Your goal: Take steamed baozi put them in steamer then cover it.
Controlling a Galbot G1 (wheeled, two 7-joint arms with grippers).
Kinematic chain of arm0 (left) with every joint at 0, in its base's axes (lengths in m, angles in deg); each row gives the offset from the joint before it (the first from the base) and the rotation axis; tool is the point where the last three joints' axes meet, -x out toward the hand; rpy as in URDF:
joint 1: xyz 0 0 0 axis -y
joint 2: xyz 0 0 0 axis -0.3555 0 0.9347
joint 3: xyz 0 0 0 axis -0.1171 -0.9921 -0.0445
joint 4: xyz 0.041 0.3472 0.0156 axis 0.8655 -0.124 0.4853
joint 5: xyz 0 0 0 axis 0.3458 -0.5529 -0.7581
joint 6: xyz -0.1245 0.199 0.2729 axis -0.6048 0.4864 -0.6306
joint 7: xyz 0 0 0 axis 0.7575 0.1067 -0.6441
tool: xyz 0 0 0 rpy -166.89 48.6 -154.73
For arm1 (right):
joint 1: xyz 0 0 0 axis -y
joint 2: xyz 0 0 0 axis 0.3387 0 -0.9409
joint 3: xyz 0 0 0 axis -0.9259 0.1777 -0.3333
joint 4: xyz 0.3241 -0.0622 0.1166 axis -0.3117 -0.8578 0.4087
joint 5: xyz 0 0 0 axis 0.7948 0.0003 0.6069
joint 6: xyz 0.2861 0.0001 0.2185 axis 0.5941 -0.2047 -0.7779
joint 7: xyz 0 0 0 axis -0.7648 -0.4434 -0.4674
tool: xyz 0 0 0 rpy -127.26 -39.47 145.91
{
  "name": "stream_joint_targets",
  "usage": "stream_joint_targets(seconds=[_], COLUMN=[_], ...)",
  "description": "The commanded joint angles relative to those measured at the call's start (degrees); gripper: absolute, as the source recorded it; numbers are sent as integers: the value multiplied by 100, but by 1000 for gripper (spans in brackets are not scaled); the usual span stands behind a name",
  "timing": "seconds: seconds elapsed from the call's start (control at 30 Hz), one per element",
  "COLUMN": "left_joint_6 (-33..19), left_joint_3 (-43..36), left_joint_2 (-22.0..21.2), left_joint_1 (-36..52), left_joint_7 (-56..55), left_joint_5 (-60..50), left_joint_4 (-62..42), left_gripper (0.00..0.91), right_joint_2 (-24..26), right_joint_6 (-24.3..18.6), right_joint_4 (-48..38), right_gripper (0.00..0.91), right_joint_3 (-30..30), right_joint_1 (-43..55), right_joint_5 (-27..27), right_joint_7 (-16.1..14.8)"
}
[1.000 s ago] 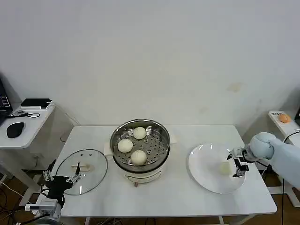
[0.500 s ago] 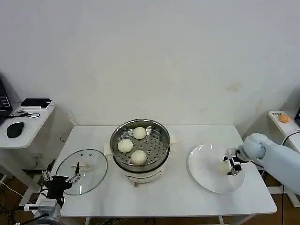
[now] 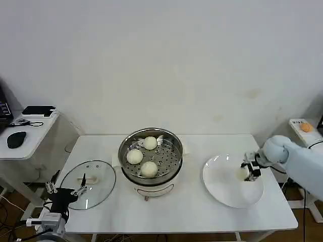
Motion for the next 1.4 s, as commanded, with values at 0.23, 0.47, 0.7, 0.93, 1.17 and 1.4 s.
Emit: stream_joint_targets(seconds=[0.23,0.47,0.7,0.93,1.17,1.4], left_joint_6=[-11,-10,-37,-45,-54,-60], left_joint_3=[-26,-20,78,109,172,167], left_joint_2=[-78,-123,-172,-193,-195,-192], left_joint_1=[56,57,31,61,48,52], left_joint_7=[-2,-1,-2,-2,-1,-3], left_joint_5=[0,1,2,8,53,57], left_joint_4=[-38,39,40,41,40,23], left_gripper=[907,907,907,907,907,907], right_joint_2=[-656,-1755,-2996,-3735,-3841,-3798], right_joint_6=[728,1470,1993,2420,2758,2821], right_joint_4=[1268,1218,600,87,-65,-300], right_gripper=[675,675,675,675,675,665], right_joint_3=[2513,2801,2697,2613,2682,2601], right_joint_1=[3725,3906,3731,3163,2792,2446], right_joint_5=[2014,3011,4027,4445,4410,4149], right_joint_7=[195,758,1183,1506,1577,1546])
